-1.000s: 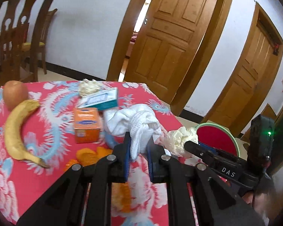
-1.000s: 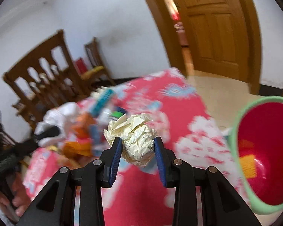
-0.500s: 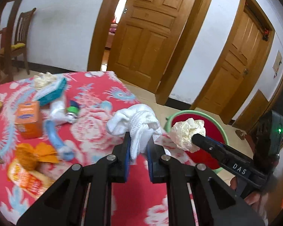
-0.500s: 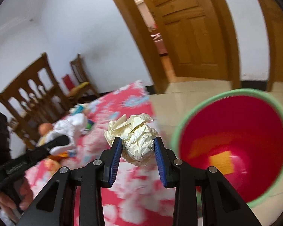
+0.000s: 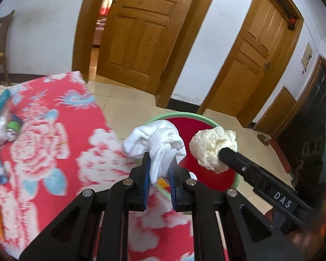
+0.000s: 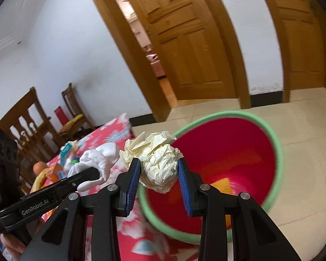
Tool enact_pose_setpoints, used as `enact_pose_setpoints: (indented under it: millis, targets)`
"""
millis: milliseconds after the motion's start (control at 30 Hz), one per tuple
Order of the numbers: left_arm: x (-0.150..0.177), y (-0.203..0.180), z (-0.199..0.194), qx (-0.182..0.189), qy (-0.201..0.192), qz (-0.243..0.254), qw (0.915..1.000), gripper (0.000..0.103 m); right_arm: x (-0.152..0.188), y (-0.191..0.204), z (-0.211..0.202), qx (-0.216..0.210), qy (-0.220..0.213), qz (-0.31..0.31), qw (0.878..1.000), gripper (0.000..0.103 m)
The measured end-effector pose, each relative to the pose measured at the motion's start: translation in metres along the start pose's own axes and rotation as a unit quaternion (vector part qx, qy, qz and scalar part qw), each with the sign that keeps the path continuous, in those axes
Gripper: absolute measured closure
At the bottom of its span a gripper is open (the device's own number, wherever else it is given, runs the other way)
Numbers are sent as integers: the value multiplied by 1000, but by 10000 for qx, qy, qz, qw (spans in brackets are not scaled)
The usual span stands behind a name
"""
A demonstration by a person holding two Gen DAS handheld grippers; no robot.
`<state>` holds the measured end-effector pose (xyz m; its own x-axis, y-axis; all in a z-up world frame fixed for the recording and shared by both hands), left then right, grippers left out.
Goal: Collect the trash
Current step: 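Carry the white cloth and paper ball over the red bin, then open both tools to drop the cloth and paper ball into the bin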
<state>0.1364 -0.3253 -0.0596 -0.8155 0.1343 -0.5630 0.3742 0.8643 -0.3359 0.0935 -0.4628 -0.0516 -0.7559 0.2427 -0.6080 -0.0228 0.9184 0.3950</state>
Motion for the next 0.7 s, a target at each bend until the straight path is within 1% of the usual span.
enact_pose_setpoints:
  millis: [167, 267, 333, 400, 567, 600, 633, 700]
  targets:
    - [-1, -31, 24, 200, 201, 53, 9996, 89, -1, -28, -10, 347, -63, 46, 9994, 67]
    - [1, -46, 31, 224, 264, 115, 9993, 89, -3, -40, -14, 342, -97, 189, 9992, 67]
    - [3, -49, 32, 221, 256, 41, 9994, 89, -5, -46, -15, 364, -114, 292, 9988, 67]
    - [5, -51, 34, 311, 283, -53, 9991, 89, -6, -49, -14, 379, -137, 367, 9985, 67]
    - [8, -48, 32, 259, 246, -68, 9993, 88, -3, -47, -8, 451, -31, 367, 9983, 67]
    - [9, -47, 31, 250, 244, -73, 9994, 79, -3, -45, -6, 490, -7, 329, 9983, 67]
    - [10, -47, 32, 256, 250, -76, 9993, 65, -3, -43, -5, 513, 4, 292, 9983, 67]
    - [11, -46, 31, 300, 238, -86, 9992, 51, -4, -39, -4, 528, 5, 233, 9983, 67]
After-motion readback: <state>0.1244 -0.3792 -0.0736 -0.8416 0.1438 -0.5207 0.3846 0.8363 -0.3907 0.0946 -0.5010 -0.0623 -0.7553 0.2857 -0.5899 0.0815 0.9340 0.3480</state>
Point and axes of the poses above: each gripper's, at about its wrist camera, not at the fingertips, and z roughly the way its jaws point, y to its left, x to its underside, the point moved 9 cm from there along z, roughly the way its jaws point, and after that the axes turned 13 degrees about y, right-handed, at the moved point
